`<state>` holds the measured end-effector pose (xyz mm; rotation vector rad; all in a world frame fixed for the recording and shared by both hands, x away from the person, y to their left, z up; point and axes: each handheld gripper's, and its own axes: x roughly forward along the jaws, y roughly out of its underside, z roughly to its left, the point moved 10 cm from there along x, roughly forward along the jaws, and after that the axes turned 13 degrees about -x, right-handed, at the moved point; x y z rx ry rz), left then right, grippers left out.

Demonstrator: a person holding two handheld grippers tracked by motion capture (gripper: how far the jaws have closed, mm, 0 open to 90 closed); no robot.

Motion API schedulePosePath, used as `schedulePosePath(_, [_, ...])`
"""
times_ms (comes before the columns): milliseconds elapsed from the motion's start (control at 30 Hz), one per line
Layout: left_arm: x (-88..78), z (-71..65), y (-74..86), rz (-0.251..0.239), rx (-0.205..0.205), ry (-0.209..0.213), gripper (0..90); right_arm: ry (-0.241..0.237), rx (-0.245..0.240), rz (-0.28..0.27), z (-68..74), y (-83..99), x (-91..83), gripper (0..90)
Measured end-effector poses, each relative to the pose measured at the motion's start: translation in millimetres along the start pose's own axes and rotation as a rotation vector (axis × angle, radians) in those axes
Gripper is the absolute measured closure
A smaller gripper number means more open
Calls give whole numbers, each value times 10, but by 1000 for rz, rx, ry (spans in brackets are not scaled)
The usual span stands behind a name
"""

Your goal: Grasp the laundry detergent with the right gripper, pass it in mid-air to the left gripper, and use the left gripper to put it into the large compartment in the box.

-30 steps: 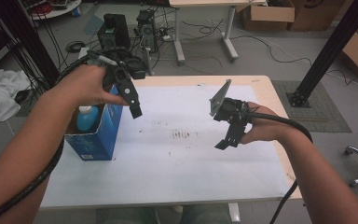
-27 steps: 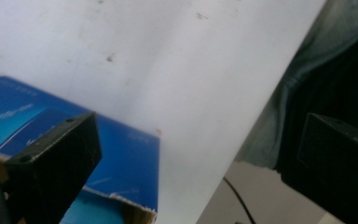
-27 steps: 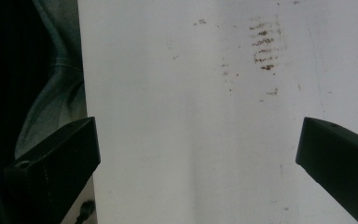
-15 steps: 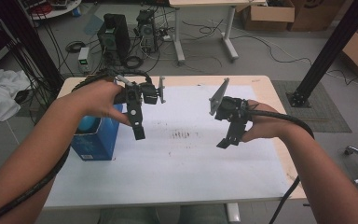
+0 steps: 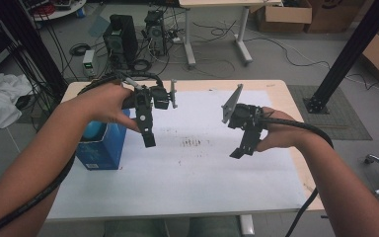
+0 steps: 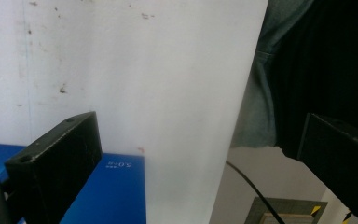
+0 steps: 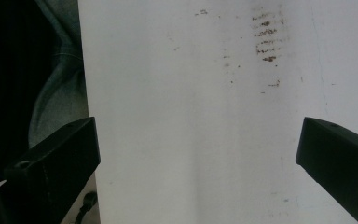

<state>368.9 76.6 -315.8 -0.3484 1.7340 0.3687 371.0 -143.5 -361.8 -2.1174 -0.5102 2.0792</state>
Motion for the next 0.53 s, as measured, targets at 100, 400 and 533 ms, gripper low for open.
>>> schedulePosePath(100, [-16,0,-2,-9,2,1,1,2,2,-3,-1,-3,-8,0])
schedulePosePath(400, [-6,-1,25,0,-5,2,1,-3,-3,-3,-2,-20,12,0])
schedulePosePath(533, [4,-2,21,-3,-3,3,1,0,-5,-3,-5,-31,15,0])
